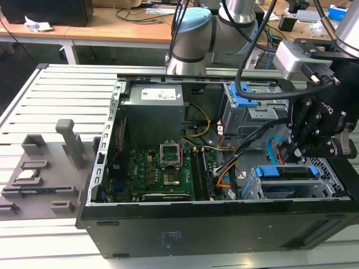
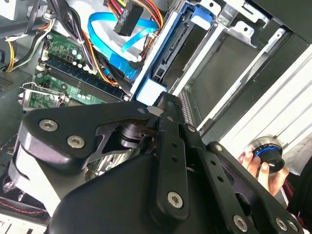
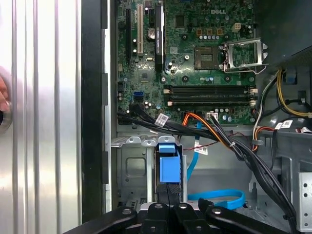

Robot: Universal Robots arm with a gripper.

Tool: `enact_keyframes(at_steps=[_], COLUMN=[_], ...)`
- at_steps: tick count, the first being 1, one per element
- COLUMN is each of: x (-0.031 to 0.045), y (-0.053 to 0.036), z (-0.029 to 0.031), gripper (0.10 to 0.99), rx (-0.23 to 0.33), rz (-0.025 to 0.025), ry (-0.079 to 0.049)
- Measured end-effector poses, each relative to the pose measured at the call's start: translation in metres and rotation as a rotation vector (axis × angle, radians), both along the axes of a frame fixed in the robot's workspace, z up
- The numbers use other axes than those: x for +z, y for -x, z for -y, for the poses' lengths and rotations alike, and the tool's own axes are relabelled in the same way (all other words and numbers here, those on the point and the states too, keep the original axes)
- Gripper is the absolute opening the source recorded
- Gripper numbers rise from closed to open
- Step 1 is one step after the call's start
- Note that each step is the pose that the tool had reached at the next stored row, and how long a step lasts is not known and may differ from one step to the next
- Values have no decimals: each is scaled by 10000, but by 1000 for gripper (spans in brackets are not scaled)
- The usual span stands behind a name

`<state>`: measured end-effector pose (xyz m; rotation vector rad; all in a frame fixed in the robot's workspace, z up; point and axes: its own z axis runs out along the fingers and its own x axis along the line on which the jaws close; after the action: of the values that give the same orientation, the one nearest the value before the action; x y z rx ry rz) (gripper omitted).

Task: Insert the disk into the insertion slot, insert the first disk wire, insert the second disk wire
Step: 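Insert the first disk wire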

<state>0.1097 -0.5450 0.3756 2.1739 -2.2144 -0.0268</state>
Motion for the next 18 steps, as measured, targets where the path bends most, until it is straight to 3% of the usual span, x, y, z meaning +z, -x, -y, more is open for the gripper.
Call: enact_keyframes(at_steps=[5,11,13,14,16,18], x=[-20,-44,-53,-56,-61,-62], y=[-79,-209,-290,-310,-355,-367], z=[-23,-263,-359,-380,-502,-524], gripper=[106,106,106,106,106,106], rx=[0,-1,1,0,0,0], rz=[0,0,0,0,-1,0], ry=[23,120,164,176,225,233])
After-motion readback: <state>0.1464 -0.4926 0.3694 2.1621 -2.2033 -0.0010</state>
